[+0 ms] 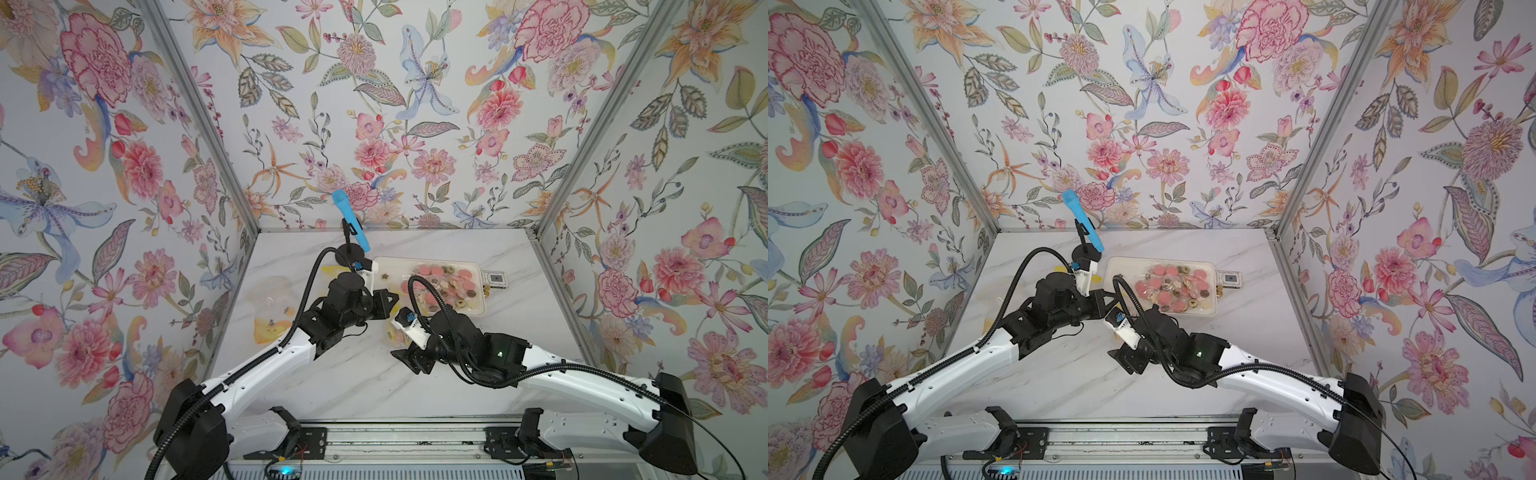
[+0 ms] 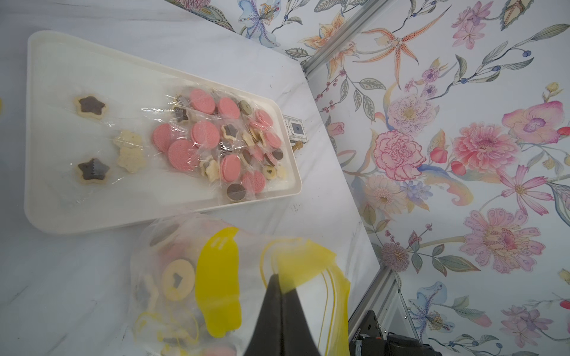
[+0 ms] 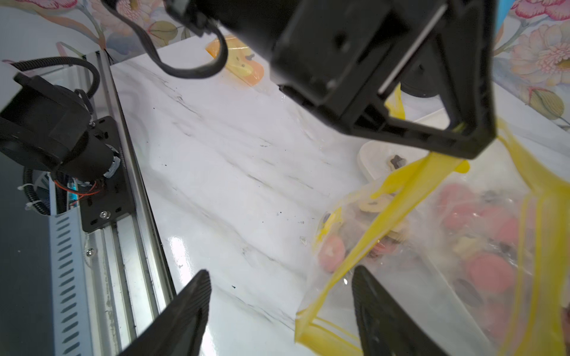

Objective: Pour cookies out of the ziploc bag
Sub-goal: Adjust the ziploc bag at the center of the board.

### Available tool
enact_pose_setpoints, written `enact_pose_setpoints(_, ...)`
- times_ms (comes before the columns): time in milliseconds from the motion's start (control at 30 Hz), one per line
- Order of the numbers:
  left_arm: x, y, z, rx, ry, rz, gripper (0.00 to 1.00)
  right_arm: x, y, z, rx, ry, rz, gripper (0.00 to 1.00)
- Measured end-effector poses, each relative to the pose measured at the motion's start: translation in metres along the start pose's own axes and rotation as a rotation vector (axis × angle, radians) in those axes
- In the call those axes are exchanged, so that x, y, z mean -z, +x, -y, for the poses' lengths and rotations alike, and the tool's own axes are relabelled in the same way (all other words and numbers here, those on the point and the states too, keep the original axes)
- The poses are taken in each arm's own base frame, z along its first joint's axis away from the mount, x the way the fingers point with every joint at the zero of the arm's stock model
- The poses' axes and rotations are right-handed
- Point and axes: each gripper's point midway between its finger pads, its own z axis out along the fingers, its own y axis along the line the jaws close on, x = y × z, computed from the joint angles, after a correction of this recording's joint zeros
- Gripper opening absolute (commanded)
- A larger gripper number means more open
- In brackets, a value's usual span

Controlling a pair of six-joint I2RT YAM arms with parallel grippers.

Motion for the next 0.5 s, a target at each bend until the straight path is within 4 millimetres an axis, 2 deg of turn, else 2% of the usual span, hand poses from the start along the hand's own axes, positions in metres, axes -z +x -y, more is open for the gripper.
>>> enact_pose_setpoints(267, 0.000, 0.000, 0.001, 0.003, 0.019, -0.008, 0.05, -0.010, 0.010, 0.010, 0.059, 0.078, -0.042, 0.62)
enact_pose_setpoints(500, -0.003, 0.002, -0.001, 0.008, 0.026, -0.008, 0.05, -0.019, 0.020, 0.015, 0.099, 0.124, -0.082, 0.45)
